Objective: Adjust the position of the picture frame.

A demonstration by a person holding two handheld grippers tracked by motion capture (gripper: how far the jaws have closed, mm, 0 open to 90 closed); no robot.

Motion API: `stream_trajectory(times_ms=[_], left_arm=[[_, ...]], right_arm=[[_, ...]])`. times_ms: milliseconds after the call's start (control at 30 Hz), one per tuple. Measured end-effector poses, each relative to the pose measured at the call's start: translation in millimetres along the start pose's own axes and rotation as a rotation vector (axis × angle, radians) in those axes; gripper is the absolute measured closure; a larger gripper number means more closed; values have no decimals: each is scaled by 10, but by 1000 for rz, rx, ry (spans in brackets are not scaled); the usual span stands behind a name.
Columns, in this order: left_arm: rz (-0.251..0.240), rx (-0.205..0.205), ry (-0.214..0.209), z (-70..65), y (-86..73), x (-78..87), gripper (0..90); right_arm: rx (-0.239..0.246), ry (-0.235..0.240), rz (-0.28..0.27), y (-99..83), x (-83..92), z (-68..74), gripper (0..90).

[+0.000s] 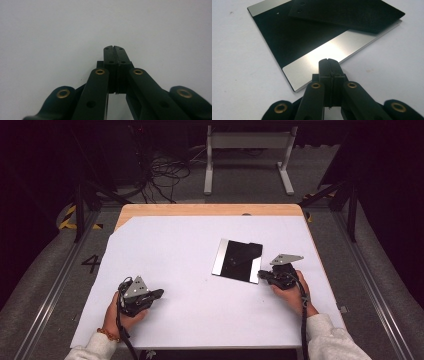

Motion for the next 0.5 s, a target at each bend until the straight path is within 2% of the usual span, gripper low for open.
stream_trajectory(times_ms=[300,500], left_arm=[[-2,-10,-32,-25,245,-223,900],[12,-39,-48,-87,478,-476,900]], right_arm=[[28,24,-1,52,-32,146,900],[45,25,-1,79,-52,207,900]])
Point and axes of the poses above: each handheld gripper's, and its own axes: x roughly backward along the jaws, y roughly out of its top, z roughly to its left, the point moved 4 cm from there along -x, roughly forward along the jaws, and after that the axes turned 12 degrees about x, right-handed, at the moved point
